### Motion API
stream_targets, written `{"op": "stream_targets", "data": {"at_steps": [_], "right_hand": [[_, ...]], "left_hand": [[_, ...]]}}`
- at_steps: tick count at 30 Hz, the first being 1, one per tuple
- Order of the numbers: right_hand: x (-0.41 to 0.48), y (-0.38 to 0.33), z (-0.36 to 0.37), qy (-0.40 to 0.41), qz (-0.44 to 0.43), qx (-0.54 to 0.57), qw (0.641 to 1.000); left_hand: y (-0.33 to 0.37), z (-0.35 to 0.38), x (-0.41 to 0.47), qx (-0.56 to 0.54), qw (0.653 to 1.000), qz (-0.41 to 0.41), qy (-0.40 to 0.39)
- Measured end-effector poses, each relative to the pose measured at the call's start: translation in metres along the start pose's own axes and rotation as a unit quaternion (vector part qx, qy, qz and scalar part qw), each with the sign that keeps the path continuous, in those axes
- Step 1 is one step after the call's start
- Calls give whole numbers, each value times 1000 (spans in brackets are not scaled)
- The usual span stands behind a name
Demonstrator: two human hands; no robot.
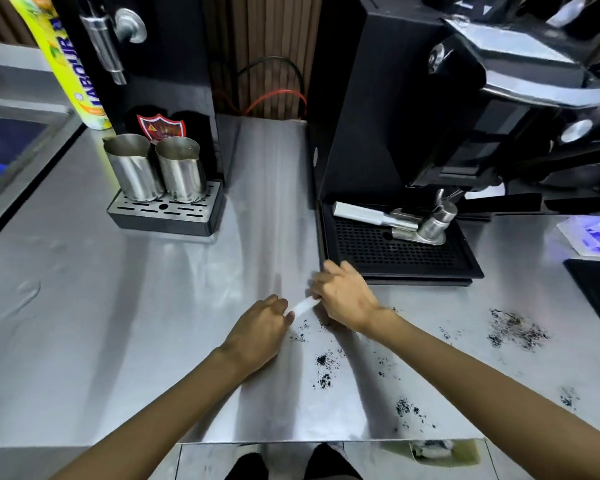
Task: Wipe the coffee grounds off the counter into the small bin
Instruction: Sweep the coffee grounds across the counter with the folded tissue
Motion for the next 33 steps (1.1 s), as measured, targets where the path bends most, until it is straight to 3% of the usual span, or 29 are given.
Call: {"op": "stream_targets", "data": {"at_steps": [3, 6, 9, 14, 19, 22, 24, 28, 33], "right_hand": [[-20, 1, 0, -35, -13, 53, 998], [-11, 10, -22, 7, 2, 97, 995], [16, 17, -36, 27, 13, 113, 993], [35, 3, -34, -14, -56, 16, 998], [-2, 14, -18, 43, -125, 24, 991], [-33, 30, -2, 11, -142, 77, 987], [-42, 33, -5, 14, -136, 106, 985], [-14, 11, -23, 40, -129, 176, 975], [14, -29, -18, 17, -173, 158, 972]], "left_hand": [[18, -11, -8, -77, 995, -56, -30], [10, -24, -2, -137, 975, -171, -38], [-1, -32, 8, -121, 956, -265, -38], [12, -15, 12, -121, 918, -370, -76], [63, -23, 6, 9, 962, -264, -68], [86, -18, -2, 14, 972, -224, -76], [97, -26, -8, 1, 968, -239, -73], [92, -43, -19, -15, 922, -386, -15], [91, -42, -39, -67, 863, -498, -56]]}}
Point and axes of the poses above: each hand's wrist, its own x-axis towards the middle knuckle, its own z-axis out of the palm, y = z × x, the point moved 1 cm from there along x, towards the middle knuckle, and after that the axes turned 10 degrees about x, right-handed, at the moved point
